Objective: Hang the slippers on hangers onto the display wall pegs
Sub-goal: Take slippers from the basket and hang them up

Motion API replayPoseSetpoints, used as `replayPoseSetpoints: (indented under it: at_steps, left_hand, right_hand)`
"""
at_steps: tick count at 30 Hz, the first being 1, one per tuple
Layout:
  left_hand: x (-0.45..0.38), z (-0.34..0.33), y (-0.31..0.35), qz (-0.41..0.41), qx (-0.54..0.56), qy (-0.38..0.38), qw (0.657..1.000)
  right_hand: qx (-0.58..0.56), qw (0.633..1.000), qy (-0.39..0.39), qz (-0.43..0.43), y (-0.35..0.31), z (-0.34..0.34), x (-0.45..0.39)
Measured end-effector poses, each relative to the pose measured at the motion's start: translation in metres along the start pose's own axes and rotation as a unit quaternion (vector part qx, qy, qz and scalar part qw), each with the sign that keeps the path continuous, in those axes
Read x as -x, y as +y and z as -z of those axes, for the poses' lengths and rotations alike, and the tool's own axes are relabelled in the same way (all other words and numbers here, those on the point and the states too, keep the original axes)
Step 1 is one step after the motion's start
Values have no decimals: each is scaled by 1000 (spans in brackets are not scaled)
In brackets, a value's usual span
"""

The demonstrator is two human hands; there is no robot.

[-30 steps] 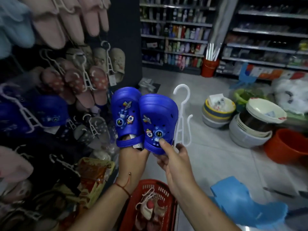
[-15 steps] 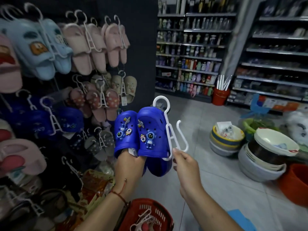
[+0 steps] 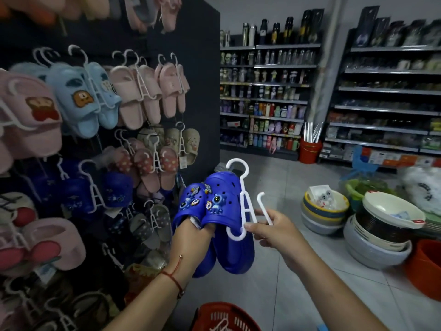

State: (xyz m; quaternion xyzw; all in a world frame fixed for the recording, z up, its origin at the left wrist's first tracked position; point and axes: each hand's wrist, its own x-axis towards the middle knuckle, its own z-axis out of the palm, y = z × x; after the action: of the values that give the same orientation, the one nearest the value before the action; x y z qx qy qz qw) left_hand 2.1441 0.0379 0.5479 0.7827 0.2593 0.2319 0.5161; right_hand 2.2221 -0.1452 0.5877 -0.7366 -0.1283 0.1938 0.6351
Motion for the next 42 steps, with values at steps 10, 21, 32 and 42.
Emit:
replayPoseSetpoints:
  at_steps: [10, 21, 32, 42]
  left_hand:
    - [-12, 19, -13, 39, -29, -24, 999]
    - [-4, 21, -31, -3, -54, -60, 997]
    - [21, 9, -3, -140, -69, 16, 988]
    - [22, 19, 33, 66, 429, -160, 887]
  right_hand:
    - [65, 997, -35, 14, -14, -27, 33]
    - [-318, 938, -115, -80, -25, -72, 62]
    - [-447, 894, -27, 38, -34, -102, 52]
    - [-317, 941, 38, 112, -36, -82, 50]
